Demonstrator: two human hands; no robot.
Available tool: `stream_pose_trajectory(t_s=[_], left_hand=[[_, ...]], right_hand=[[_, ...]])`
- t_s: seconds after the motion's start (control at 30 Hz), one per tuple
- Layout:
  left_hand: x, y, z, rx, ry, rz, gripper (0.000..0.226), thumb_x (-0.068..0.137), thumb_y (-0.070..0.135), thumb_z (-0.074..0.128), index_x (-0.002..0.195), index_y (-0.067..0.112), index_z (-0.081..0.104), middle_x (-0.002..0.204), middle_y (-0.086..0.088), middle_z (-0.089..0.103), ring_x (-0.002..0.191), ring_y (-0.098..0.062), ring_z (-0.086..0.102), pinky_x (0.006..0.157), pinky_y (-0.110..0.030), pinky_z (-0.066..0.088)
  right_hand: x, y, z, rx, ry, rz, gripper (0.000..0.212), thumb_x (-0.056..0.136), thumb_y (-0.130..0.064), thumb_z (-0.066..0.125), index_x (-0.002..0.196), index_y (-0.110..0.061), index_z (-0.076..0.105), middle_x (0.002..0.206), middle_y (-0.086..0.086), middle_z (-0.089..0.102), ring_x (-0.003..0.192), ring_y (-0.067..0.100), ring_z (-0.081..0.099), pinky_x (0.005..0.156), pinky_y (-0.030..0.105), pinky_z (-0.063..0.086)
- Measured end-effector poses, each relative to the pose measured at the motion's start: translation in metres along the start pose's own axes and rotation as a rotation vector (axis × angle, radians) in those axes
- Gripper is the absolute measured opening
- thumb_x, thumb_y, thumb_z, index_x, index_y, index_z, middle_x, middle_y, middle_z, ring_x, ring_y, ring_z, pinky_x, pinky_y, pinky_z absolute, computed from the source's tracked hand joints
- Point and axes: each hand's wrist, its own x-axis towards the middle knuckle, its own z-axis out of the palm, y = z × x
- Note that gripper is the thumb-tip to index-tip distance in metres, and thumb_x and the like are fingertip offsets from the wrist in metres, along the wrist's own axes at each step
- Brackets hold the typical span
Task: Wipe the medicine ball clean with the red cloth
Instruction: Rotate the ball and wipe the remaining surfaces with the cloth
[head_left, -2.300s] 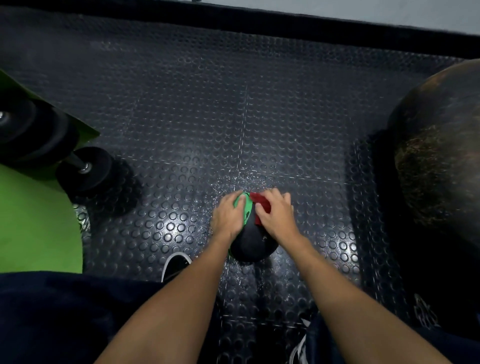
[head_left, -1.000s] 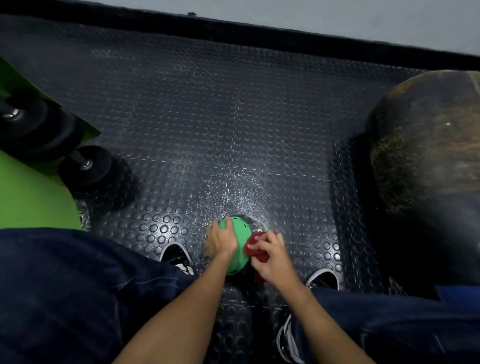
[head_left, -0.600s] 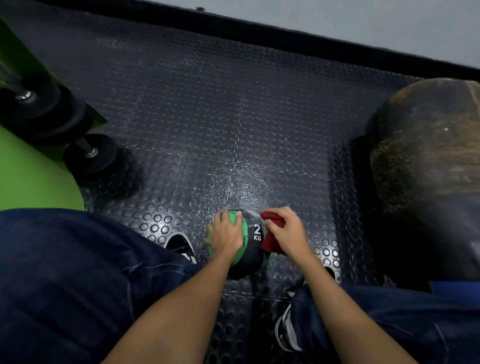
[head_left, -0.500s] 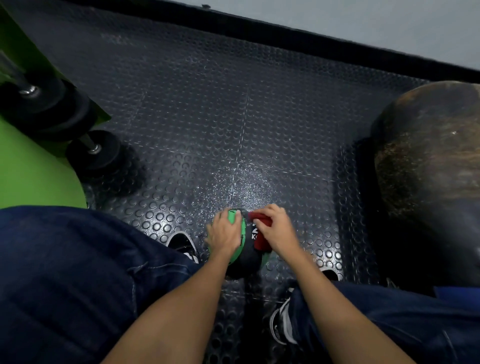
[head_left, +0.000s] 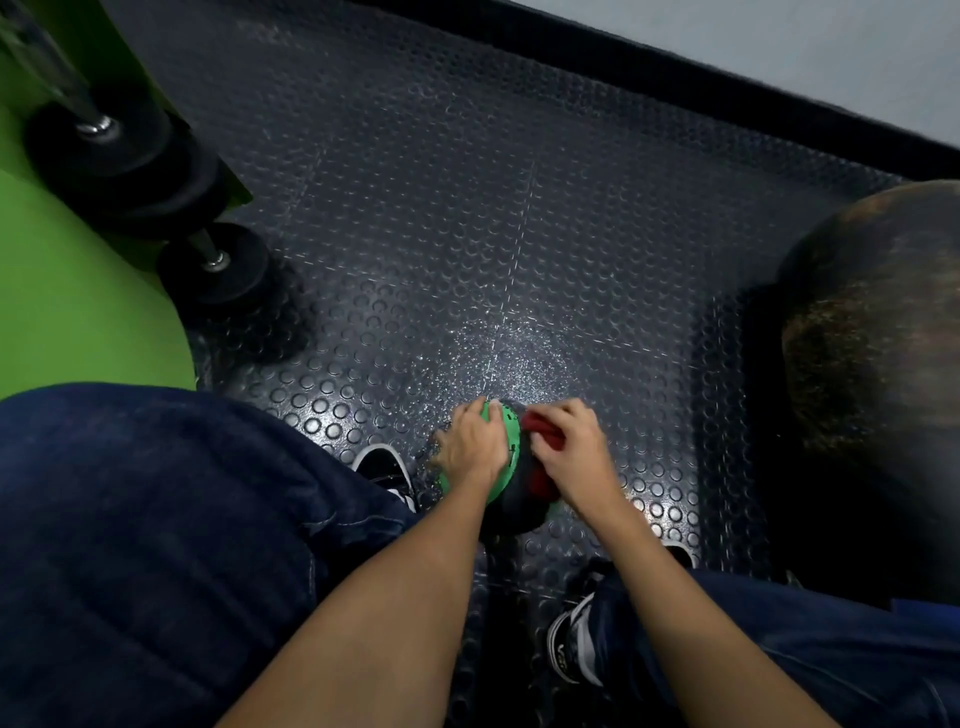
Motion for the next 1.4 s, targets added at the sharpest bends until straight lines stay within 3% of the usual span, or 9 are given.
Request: stream_pose_trajectory(t_s=[0.13,0.37,0.53,0.67,0.97,1.1,1.2,1.3,1.4], left_hand=[[0.003,-0.001,0.002,-0.006,0.003,0.001,0.054,0.103,0.056,0.029,0.150,0.033,0.041,0.157,0.003,0.039,0.140,-0.031,0.037,0.112,-0.053,0.032],[0.007,-0.002,0.009,0.022,-0.008,0.013,0.057,0.101,0.061,0.027,0.150,0.035,0.038,0.159,0.005,0.035,0.144,-0.034,0.033,0.116,-0.063,0.025],[0.011,-0.011,0.012,-0.009,0.027,0.043,0.057,0.101,0.061,0.026,0.147,0.034,0.043,0.154,0.002,0.044,0.139,-0.032,0.041,0.112,-0.059,0.033],[0.011,-0.014,0.010,-0.039,0.034,0.064,0.052,0.102,0.057,0.030,0.147,0.036,0.045,0.153,0.005,0.044,0.136,-0.027,0.042,0.111,-0.049,0.034],[0.008,-0.016,0.007,0.001,-0.003,0.087,0.052,0.102,0.058,0.030,0.148,0.037,0.042,0.159,0.005,0.037,0.144,-0.032,0.035,0.117,-0.061,0.027],[0.003,-0.017,0.011,0.047,0.016,0.134,0.053,0.102,0.057,0.028,0.148,0.036,0.041,0.158,0.004,0.037,0.141,-0.030,0.037,0.116,-0.057,0.028],[0.002,-0.018,0.008,-0.001,0.024,0.123,0.047,0.104,0.052,0.031,0.147,0.038,0.044,0.155,0.007,0.040,0.138,-0.028,0.040,0.113,-0.054,0.031],[0.003,-0.018,0.008,-0.035,0.019,0.101,0.047,0.102,0.055,0.033,0.145,0.040,0.046,0.156,0.007,0.041,0.140,-0.028,0.038,0.116,-0.055,0.028],[0.005,-0.013,0.006,-0.032,0.005,0.076,0.049,0.102,0.058,0.033,0.146,0.039,0.044,0.157,0.006,0.040,0.143,-0.030,0.036,0.117,-0.055,0.022]], right_hand=[[-0.005,-0.002,0.021,-0.119,-0.003,-0.009,0.026,0.086,-0.019,0.066,0.112,-0.015,0.069,0.101,-0.013,0.042,0.097,0.009,0.029,0.088,0.018,0.029],[-0.028,0.040,-0.002,0.205,0.051,0.294,0.015,0.085,-0.010,0.065,0.094,-0.021,0.068,0.094,-0.002,0.051,0.094,0.018,0.057,0.086,0.028,0.046],[-0.001,0.007,0.006,-0.014,0.048,0.004,0.019,0.088,-0.023,0.062,0.107,-0.025,0.067,0.102,-0.009,0.051,0.100,0.008,0.040,0.087,0.019,0.038],[-0.014,0.003,0.031,-0.151,0.023,-0.032,0.024,0.092,-0.031,0.055,0.115,-0.024,0.062,0.121,-0.010,0.047,0.103,0.013,0.032,0.088,0.025,0.037],[-0.029,0.037,0.006,0.174,0.117,0.369,0.003,0.094,-0.020,0.054,0.092,-0.020,0.056,0.095,-0.003,0.053,0.094,0.019,0.057,0.085,0.037,0.049],[-0.002,0.003,0.006,-0.025,0.076,0.034,0.019,0.092,-0.033,0.056,0.109,-0.025,0.061,0.105,-0.009,0.053,0.100,0.009,0.043,0.083,0.025,0.040],[-0.001,-0.004,0.021,-0.160,-0.026,-0.040,0.032,0.094,-0.040,0.050,0.124,-0.029,0.056,0.116,-0.014,0.050,0.100,0.005,0.033,0.087,0.027,0.042],[-0.022,0.012,0.025,-0.097,0.023,-0.080,0.027,0.090,-0.028,0.059,0.117,-0.023,0.061,0.116,-0.012,0.051,0.097,0.006,0.029,0.087,0.015,0.033],[-0.051,0.039,0.018,0.115,0.023,0.001,0.019,0.081,-0.010,0.068,0.097,-0.019,0.064,0.103,-0.008,0.048,0.097,0.010,0.046,0.089,0.009,0.034]])
